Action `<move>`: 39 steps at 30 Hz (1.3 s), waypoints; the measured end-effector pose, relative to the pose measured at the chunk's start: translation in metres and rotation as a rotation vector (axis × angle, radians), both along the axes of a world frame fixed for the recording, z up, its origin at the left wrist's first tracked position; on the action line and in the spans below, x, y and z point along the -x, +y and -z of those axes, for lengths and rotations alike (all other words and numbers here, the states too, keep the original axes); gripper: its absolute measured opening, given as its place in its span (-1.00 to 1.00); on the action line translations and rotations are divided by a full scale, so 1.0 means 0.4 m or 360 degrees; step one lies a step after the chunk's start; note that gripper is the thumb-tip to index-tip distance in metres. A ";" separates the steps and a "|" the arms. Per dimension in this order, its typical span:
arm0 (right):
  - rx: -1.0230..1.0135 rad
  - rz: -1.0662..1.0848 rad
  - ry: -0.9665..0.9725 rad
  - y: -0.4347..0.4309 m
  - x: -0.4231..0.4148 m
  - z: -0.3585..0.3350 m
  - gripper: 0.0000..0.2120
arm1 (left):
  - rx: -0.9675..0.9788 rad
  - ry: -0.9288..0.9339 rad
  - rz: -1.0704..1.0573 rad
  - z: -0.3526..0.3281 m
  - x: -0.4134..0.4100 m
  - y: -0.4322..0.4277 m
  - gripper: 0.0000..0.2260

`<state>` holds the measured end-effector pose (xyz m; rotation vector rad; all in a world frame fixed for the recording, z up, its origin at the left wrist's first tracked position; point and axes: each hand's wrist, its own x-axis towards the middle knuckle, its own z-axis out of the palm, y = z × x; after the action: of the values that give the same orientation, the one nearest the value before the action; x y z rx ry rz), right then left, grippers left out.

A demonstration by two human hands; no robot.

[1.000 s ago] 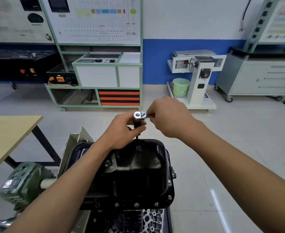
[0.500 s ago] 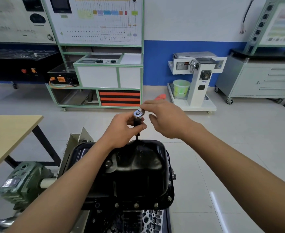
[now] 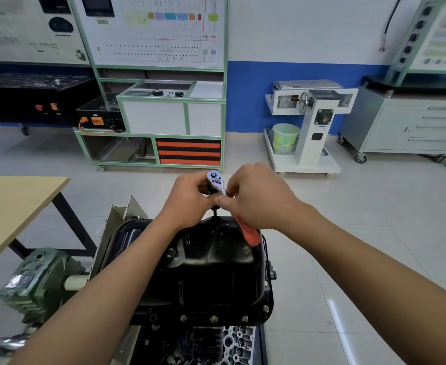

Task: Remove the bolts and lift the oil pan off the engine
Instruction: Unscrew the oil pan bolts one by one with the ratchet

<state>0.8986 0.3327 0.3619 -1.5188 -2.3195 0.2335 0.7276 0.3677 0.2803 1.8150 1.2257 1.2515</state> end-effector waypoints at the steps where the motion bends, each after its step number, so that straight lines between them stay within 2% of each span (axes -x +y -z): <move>1: 0.0022 0.0000 -0.0013 0.004 -0.005 -0.007 -0.69 | -0.0001 0.0017 0.0001 -0.001 0.002 0.001 -0.85; 4: -0.0011 -0.0007 -0.0201 0.013 -0.021 -0.030 -0.73 | -0.0012 0.0088 0.0093 -0.006 0.003 0.000 -0.89; 8: -0.0234 0.0023 -0.0488 0.021 -0.037 -0.047 -0.80 | 0.0015 0.0112 0.0191 -0.019 0.005 -0.012 -0.74; 11: -0.0338 0.0006 -0.0570 0.039 -0.047 -0.044 -0.85 | 0.0092 0.0085 0.0199 -0.024 0.005 -0.016 -0.70; 12: -0.0348 0.0004 -0.0569 0.050 -0.049 -0.039 -0.79 | 0.0107 0.0084 0.0200 -0.024 0.004 -0.017 -0.71; 15: -0.0247 -0.0093 -0.0432 0.084 -0.053 -0.017 -0.53 | 0.0120 0.0101 0.0200 -0.023 0.003 -0.019 -0.77; 20: -0.0096 -0.0322 -0.0149 0.111 -0.048 0.007 -0.37 | 0.0177 0.0093 0.0185 -0.023 0.005 -0.022 -0.82; 25: -0.0142 -0.0367 -0.0057 0.109 -0.056 0.017 -0.49 | 0.0209 0.0048 0.0175 -0.024 0.007 -0.016 -0.84; 30: -0.0328 -0.0144 -0.0234 0.075 -0.058 0.010 -0.74 | 0.0236 -0.0108 0.0125 -0.024 -0.008 -0.012 -0.82; 34: -0.0196 -0.0032 -0.0286 0.040 -0.060 -0.022 -0.83 | 0.0197 -0.0158 0.0101 -0.023 -0.013 -0.019 -0.73; 36: -0.0078 -0.0056 -0.0183 0.023 -0.053 -0.025 -0.81 | 0.0170 -0.0139 0.0124 -0.023 -0.012 -0.019 -0.74; 39: 0.0091 -0.0160 0.0063 0.012 -0.037 -0.010 -0.65 | 0.0153 -0.0094 0.0152 -0.018 -0.011 -0.016 -0.77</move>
<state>0.9133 0.3376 0.3658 -1.4119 -2.3798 0.3554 0.7320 0.3615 0.2877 1.7344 1.1340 1.1655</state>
